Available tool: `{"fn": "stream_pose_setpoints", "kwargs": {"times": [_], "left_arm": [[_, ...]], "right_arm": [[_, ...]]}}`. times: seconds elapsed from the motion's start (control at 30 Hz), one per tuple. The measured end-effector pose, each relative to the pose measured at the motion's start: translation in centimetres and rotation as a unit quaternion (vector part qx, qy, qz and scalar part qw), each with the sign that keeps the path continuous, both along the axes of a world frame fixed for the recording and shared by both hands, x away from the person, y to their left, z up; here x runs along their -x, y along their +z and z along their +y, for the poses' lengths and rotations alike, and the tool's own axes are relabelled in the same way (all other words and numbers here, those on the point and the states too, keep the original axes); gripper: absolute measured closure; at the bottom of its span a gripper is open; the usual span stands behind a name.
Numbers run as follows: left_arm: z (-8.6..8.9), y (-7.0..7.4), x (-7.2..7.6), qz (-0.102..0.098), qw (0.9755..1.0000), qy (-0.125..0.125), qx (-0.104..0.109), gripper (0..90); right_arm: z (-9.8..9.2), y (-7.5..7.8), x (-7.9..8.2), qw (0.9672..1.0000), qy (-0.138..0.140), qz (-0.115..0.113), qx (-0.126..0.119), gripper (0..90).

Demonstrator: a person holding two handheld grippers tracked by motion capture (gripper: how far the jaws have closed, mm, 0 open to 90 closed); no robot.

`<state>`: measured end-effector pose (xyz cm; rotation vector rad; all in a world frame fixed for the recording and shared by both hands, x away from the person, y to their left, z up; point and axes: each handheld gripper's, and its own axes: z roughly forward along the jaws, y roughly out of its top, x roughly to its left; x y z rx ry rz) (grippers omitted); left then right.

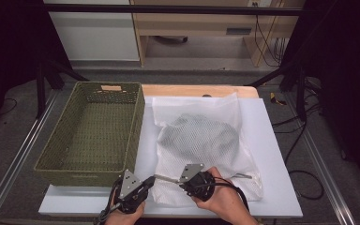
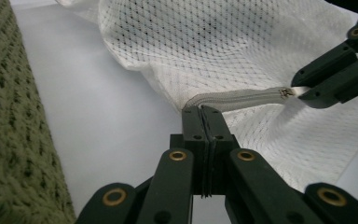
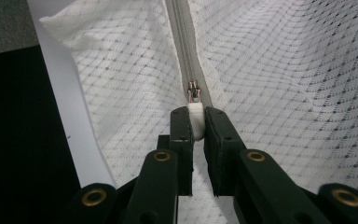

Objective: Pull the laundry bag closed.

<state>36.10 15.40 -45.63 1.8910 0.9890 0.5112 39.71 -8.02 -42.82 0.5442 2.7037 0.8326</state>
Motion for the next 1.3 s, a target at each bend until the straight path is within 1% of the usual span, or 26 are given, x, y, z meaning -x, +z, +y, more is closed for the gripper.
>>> {"fn": "stream_pose_setpoints", "kwargs": {"times": [0.13, 0.2, 0.3, 0.4, 0.63, 0.7, 0.83, 1.0, 1.17, 1.3], "left_arm": [[0.1, -0.1, -0.1, 0.005, 1.0000, 0.000, 0.004, 89.6], [-0.2, -0.2, -0.1, 0.006, 1.0000, -0.006, -0.001, 89.6], [-0.3, -0.2, -0.1, 0.003, 1.0000, -0.004, -0.006, 89.7], [0.0, -0.3, -0.2, 0.008, 1.0000, 0.004, -0.001, 89.6], [0.1, -0.4, -0.2, 0.008, 0.9999, 0.007, -0.007, 89.6], [0.2, -0.4, -0.1, 0.008, 0.9999, 0.007, -0.003, 89.6], [0.1, -0.5, -0.2, 0.010, 0.9999, 0.008, -0.001, 89.6], [0.1, -0.4, -0.2, 0.008, 0.9999, 0.003, -0.006, 89.6], [0.1, -0.4, -0.4, 0.010, 0.9999, 0.002, 0.001, 89.6], [-0.2, -0.3, -0.4, 0.008, 1.0000, -0.001, -0.004, 89.6]], "right_arm": [[0.2, 0.1, 0.0, 1.0000, 0.001, -0.001, 0.004, 82.1], [0.1, -0.3, 0.0, 0.9999, -0.001, 0.000, 0.013, 82.1], [-0.3, -0.4, -0.2, 0.9999, -0.005, 0.003, 0.013, 82.1], [-0.7, -0.4, -0.4, 0.9999, -0.008, 0.007, 0.010, 82.2], [-1.2, -0.6, -0.5, 0.9998, -0.011, 0.006, 0.018, 82.2], [-1.5, -0.4, -0.3, 0.9997, -0.014, 0.005, 0.017, 82.1], [-1.7, -0.5, -0.3, 0.9997, -0.017, 0.008, 0.017, 82.2], [-1.8, -0.6, -0.4, 0.9996, -0.018, 0.010, 0.020, 82.2], [-2.0, -0.9, -0.5, 0.9994, -0.019, 0.009, 0.028, 82.1], [-2.2, -1.0, -0.6, 0.9993, -0.021, 0.012, 0.030, 82.2]]}}
